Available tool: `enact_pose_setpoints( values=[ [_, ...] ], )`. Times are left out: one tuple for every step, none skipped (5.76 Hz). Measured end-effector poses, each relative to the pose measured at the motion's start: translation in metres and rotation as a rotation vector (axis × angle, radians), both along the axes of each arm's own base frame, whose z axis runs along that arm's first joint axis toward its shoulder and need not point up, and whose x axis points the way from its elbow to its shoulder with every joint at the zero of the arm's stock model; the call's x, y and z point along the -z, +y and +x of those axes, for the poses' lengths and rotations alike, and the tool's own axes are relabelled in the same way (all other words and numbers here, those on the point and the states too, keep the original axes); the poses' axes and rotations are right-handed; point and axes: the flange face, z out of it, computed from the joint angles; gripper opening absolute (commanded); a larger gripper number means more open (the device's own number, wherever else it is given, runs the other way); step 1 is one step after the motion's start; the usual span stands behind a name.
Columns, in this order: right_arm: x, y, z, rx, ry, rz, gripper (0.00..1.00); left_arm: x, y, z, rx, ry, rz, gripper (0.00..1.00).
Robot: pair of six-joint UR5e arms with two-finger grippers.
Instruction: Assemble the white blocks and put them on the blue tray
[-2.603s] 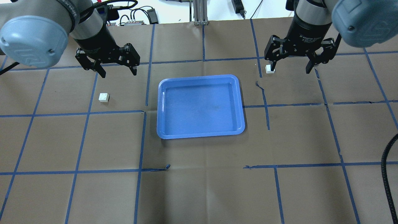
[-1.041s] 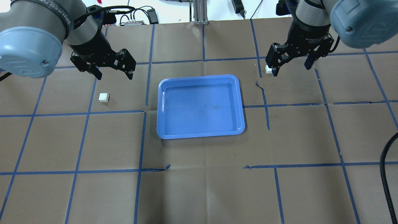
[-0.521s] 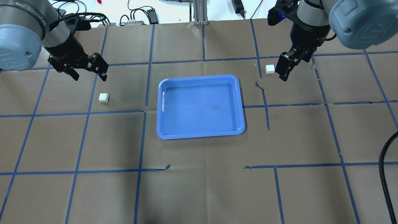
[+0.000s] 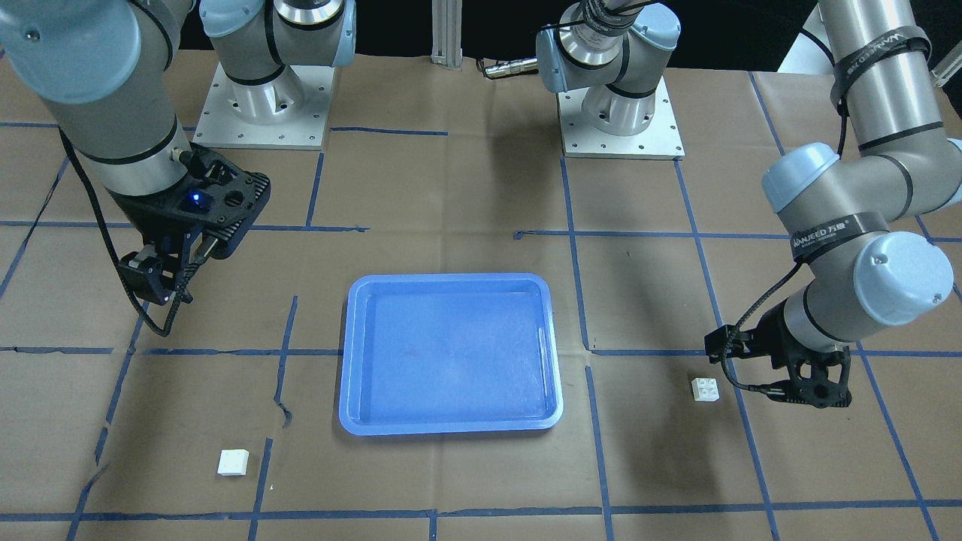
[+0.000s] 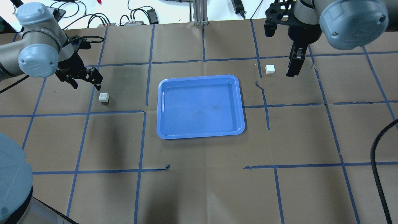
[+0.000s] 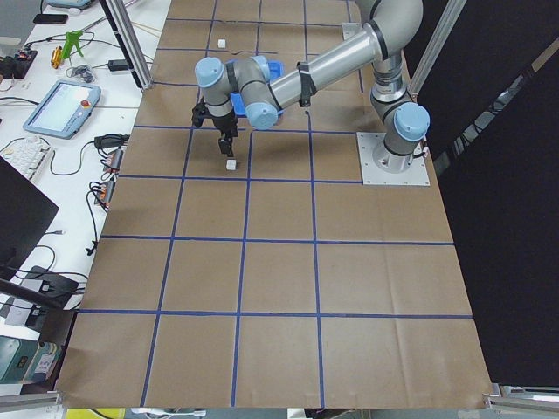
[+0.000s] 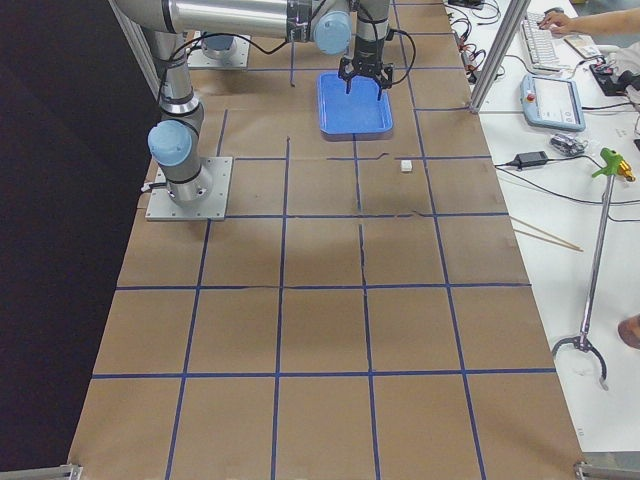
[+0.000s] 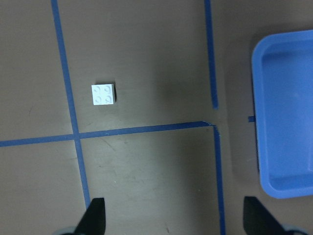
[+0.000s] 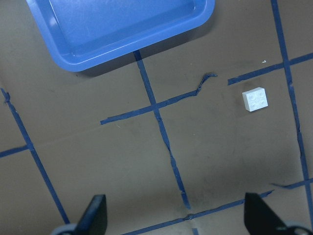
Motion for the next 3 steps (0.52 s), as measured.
enact_pose_setpoints(
  values=[
    [0.004, -0.014, -0.009, -0.059, 0.0, -0.01, 0.99, 0.029, -0.008, 0.006, 0.012, -0.002, 0.009, 0.96],
    [0.008, -0.037, -0.024, -0.092, -0.024, -0.013, 0.99, 0.048, -0.01, 0.005, 0.015, 0.008, 0.022, 0.96],
    [0.01, -0.065, -0.037, -0.114, -0.06, -0.016, 0.99, 0.055, -0.009, -0.001, 0.024, 0.015, 0.029, 0.96]
  ],
)
